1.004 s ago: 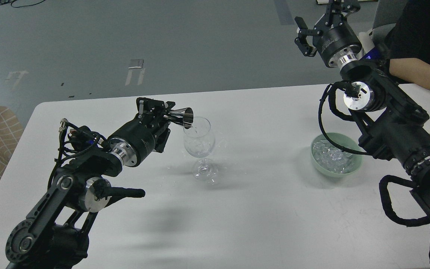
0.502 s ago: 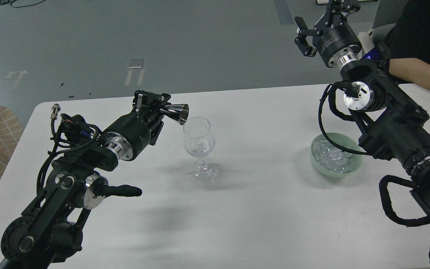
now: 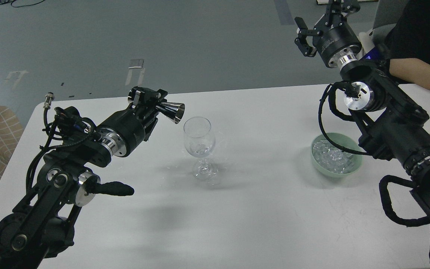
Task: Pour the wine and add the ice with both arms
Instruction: 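Move the jigger back toward its original spot with the left gripper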
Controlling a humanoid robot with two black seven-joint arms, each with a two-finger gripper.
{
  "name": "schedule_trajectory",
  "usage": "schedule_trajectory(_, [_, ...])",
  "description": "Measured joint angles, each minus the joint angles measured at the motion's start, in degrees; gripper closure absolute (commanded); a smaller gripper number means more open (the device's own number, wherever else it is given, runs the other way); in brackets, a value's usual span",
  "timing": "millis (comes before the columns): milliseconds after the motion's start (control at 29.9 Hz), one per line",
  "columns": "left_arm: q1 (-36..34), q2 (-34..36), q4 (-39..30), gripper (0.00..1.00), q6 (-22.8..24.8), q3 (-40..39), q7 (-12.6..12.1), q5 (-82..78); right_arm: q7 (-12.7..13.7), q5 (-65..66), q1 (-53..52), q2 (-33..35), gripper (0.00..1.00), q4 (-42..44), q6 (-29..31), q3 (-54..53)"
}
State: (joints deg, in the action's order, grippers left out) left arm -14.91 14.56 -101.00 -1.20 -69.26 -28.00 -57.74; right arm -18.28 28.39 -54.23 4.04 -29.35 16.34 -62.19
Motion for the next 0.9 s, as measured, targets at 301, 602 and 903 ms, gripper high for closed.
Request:
schedule_trajectory(301, [1.0, -5.0, 0.3, 1.00, -2.5, -18.2, 0.0, 30.5, 0.0, 0.0, 0.0, 0.2, 0.00, 0.0, -0.1, 0.0])
schedule_trajectory(602, [12.6, -9.4, 3.8, 1.00, -3.6, -34.1, 0.0, 51.0, 0.0, 0.0, 0.1, 0.0, 0.00, 0.0, -0.1, 0.1])
schedule_trajectory(903, [17.7, -14.4, 12.5, 0.92, 1.8, -37.6, 0.0, 52.6, 0.0, 0.0, 0.1, 0.0, 0.00, 0.0, -0.1, 0.1])
